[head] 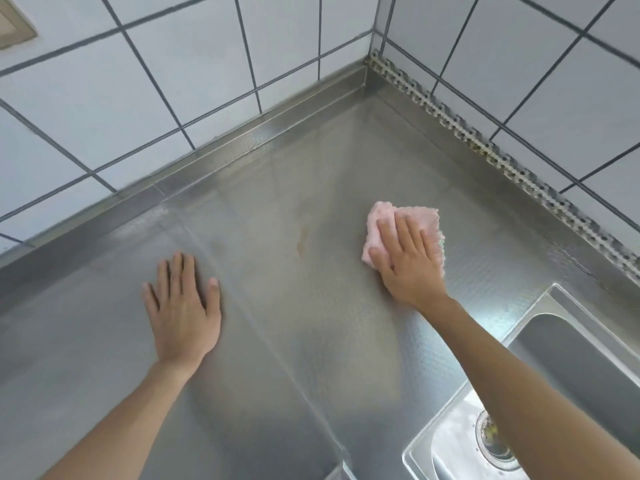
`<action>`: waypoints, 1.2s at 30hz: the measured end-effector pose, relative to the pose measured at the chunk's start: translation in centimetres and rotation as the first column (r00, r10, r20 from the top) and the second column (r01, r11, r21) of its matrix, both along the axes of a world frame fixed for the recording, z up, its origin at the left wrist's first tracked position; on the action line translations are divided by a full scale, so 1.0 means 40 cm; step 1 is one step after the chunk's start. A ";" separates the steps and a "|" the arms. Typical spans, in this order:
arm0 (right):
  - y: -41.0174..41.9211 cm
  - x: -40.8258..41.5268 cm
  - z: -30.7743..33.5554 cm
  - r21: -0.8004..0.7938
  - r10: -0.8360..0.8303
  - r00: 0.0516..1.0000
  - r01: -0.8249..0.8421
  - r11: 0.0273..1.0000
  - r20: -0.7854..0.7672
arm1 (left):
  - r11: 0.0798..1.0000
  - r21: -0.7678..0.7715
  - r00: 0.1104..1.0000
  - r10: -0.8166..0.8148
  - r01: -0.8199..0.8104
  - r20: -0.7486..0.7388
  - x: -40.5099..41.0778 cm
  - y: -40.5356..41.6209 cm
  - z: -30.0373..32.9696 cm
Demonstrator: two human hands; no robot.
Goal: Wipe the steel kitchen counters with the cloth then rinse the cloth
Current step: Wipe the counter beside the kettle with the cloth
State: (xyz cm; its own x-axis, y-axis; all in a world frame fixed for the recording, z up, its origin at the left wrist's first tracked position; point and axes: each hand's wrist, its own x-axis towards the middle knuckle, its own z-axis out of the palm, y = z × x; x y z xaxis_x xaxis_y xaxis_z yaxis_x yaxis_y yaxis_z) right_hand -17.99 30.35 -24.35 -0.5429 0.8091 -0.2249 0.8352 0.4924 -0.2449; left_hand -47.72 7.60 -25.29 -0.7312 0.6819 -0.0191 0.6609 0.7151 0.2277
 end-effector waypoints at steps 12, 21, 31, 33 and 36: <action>-0.298 -0.289 0.000 0.069 0.382 0.914 -0.376 0.924 -0.133 | 0.998 0.062 1.000 -0.010 0.012 -0.027 0.024 0.018 -0.004; 0.015 -0.125 0.028 0.056 0.136 0.990 -0.138 0.989 0.028 | 0.999 0.049 0.999 -0.008 0.010 -0.048 0.025 0.019 -0.013; -0.159 -0.535 0.021 0.010 0.360 0.929 -0.361 0.933 -0.080 | 1.000 0.010 0.999 -0.013 0.013 -0.047 0.013 0.019 -0.026; -0.203 -0.455 0.014 0.037 0.485 0.867 -0.484 0.874 -0.116 | 1.000 0.004 0.999 -0.020 0.020 -0.039 0.014 0.017 -0.023; -0.157 -0.265 0.011 0.051 0.510 0.856 -0.507 0.860 -0.089 | 1.000 0.005 1.000 -0.016 0.016 -0.016 0.016 0.019 -0.013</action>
